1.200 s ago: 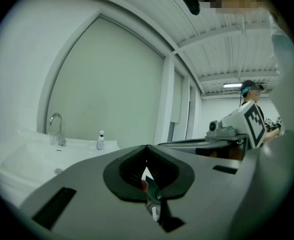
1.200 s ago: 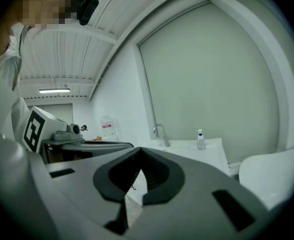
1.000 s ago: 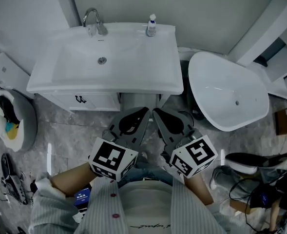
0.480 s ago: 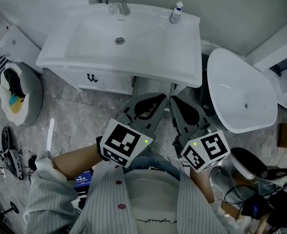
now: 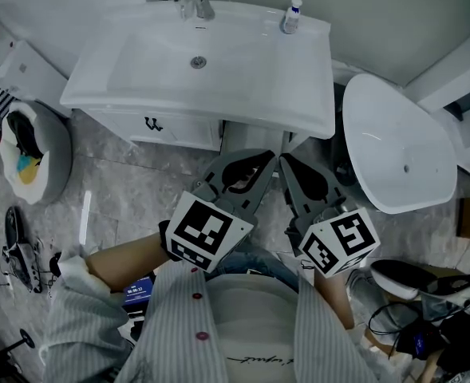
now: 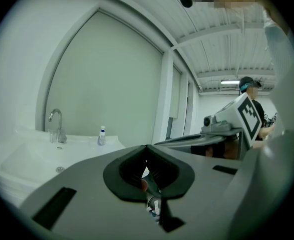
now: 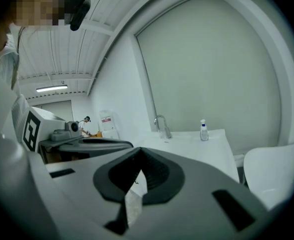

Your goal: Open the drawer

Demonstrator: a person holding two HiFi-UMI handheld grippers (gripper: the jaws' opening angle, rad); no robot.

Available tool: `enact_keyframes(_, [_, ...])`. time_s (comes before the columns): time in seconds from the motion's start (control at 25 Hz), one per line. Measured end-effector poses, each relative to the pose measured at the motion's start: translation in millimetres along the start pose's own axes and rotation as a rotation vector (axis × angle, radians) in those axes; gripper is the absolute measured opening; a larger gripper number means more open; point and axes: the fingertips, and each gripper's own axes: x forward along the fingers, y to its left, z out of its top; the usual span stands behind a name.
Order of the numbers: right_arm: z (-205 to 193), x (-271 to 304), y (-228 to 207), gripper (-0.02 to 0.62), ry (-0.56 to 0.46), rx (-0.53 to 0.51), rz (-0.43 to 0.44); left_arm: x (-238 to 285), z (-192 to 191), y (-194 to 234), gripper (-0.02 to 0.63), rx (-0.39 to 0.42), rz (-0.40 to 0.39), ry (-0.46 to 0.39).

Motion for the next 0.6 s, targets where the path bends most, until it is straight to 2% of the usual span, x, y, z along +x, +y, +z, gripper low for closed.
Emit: enact_keyframes(0.6, [-9.2,-0.4,11.4,0.008,0.017,0.014,0.012,-9.7,-8.1,-4.3,0.017,0.009,-0.011,0.018])
